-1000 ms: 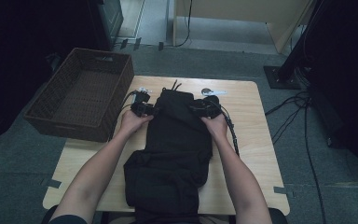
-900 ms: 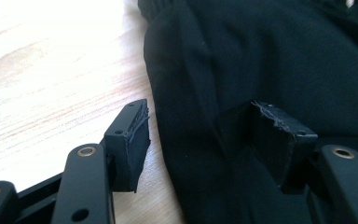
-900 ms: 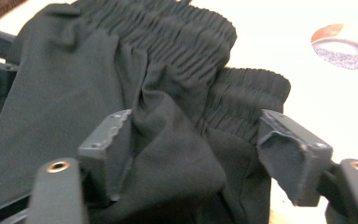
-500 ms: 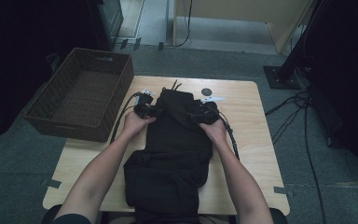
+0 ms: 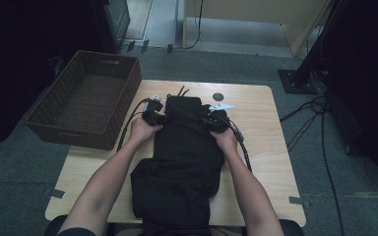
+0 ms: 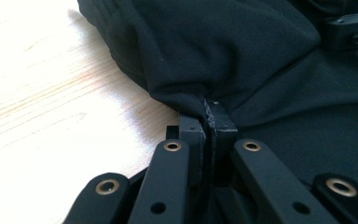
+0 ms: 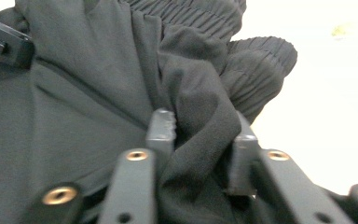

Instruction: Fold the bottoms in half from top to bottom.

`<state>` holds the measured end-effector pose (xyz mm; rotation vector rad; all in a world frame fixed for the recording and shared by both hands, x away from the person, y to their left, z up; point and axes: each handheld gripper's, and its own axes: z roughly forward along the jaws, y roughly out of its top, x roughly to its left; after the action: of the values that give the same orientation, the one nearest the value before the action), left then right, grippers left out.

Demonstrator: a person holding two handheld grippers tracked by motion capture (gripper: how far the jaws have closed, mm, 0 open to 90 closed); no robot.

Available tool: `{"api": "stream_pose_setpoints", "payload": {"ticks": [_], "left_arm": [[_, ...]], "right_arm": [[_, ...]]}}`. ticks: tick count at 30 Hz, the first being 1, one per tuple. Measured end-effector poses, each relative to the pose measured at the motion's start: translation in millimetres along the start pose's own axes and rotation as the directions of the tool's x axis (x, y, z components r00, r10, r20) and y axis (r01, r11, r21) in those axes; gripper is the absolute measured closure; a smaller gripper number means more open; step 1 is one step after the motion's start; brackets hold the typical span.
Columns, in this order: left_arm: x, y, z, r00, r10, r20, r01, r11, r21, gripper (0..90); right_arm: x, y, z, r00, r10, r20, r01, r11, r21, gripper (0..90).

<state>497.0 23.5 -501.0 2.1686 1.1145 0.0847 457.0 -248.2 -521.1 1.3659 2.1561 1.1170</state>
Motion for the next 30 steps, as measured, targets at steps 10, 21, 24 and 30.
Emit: {"api": "stream_pose_setpoints", "payload": {"ticks": [10,21,24,30], "left_arm": [[3.7,40.4,-26.6,0.9996,0.004,-0.027,-0.007,0.9953,-0.097,88.7],[-0.9,73.9,-71.1,0.9953,0.065,-0.072,-0.081,0.9683,-0.237,88.6],[-7.6,59.5,-74.8,0.994,0.086,-0.067,-0.099,0.9672,-0.234,88.5],[-20.5,33.5,-82.6,0.9934,0.108,-0.038,-0.113,0.9727,-0.203,88.4]], "right_arm": [[-16.5,55.7,-7.2,0.997,0.076,-0.019,-0.076,0.997,-0.007,81.8],[-13.4,114.6,-34.2,0.9996,0.029,0.005,-0.028,0.991,-0.131,81.2],[-8.4,102.8,-40.1,0.9996,0.019,-0.02,-0.021,0.99,-0.14,81.1],[7.8,80.2,-57.7,0.9991,0.0,-0.043,-0.004,0.994,-0.11,80.6]]}}
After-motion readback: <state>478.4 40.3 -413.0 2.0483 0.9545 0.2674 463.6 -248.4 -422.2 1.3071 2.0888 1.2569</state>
